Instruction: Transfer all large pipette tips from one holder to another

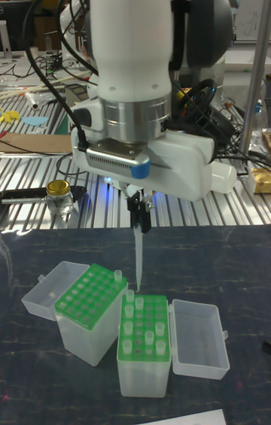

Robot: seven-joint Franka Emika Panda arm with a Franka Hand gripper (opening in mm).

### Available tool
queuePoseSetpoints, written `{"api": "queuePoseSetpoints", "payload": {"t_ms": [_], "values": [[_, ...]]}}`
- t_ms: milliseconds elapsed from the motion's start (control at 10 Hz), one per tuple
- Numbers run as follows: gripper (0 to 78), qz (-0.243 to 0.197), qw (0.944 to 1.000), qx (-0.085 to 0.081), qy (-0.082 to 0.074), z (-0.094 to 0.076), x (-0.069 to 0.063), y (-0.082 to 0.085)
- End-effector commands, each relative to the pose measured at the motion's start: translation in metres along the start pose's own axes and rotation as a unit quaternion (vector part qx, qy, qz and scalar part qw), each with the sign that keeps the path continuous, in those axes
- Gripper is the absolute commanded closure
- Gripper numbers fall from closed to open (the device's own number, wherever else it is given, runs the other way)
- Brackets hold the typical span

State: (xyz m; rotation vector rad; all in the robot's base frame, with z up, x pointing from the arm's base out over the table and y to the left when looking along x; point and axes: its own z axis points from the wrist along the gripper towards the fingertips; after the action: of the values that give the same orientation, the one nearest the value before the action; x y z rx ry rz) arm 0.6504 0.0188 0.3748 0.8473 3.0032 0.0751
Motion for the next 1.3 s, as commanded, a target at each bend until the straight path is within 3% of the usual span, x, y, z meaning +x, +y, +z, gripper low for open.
{"api": "queuePoseSetpoints", "payload": {"t_ms": [100,800,1300], "values": [[76.4,-0.048,0.9988,0.001,-0.001,-0.006,-0.002,-0.009],[76.4,-0.132,0.9912,0.005,-0.004,-0.011,-0.003,-0.021],[76.4,-0.163,0.9866,0.004,-0.007,0.005,-0.013,-0.041]]}}
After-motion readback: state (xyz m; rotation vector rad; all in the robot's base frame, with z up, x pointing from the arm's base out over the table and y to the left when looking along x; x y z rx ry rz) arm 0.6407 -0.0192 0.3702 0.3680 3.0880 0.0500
